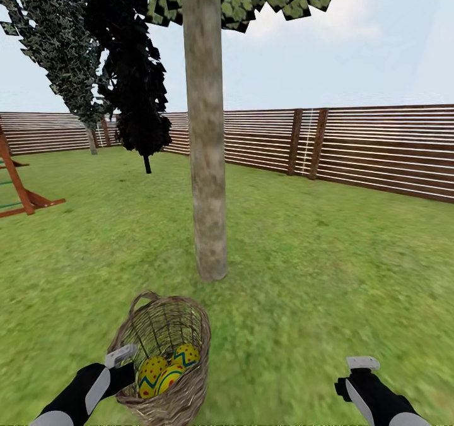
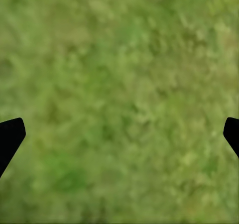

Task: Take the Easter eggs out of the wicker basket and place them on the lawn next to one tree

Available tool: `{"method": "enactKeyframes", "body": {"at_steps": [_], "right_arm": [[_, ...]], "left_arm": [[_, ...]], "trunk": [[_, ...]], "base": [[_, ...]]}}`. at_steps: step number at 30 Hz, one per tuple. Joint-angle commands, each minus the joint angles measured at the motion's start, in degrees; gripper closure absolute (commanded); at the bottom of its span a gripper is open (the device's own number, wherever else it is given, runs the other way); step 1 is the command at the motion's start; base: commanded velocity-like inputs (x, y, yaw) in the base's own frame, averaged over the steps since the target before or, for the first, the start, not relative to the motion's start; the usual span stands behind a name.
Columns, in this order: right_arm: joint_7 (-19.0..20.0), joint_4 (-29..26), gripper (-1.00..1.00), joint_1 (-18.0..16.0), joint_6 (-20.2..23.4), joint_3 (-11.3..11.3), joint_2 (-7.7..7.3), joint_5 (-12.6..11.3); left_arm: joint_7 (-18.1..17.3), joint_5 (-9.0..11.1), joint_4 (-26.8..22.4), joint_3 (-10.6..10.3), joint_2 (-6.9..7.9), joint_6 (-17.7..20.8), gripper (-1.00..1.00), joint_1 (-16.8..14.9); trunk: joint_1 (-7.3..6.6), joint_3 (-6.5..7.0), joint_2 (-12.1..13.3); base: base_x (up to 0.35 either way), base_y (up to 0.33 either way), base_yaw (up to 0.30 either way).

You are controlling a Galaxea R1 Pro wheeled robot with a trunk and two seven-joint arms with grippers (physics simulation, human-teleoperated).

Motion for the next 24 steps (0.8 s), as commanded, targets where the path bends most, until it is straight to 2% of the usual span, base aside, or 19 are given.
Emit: {"method": "enactKeyframes", "body": {"at_steps": [1,24], "right_arm": [[-0.3,-0.1,-1.00,0.0,0.3,0.4,-0.05,-0.5],[-0.4,0.0,-1.00,0.0,0.2,0.4,-0.01,-0.5]], "left_arm": [[0.1,0.8,-0.1,0.2,-0.02,0.3,1.00,0.0],[0.1,0.8,-0.1,0.3,-0.10,0.3,1.00,0.0]], "trunk": [[0.22,-0.24,-0.4],[5.05,-4.19,-9.3]], "base": [[0.000,0.000,0.000],[0.000,0.000,0.000]]}}
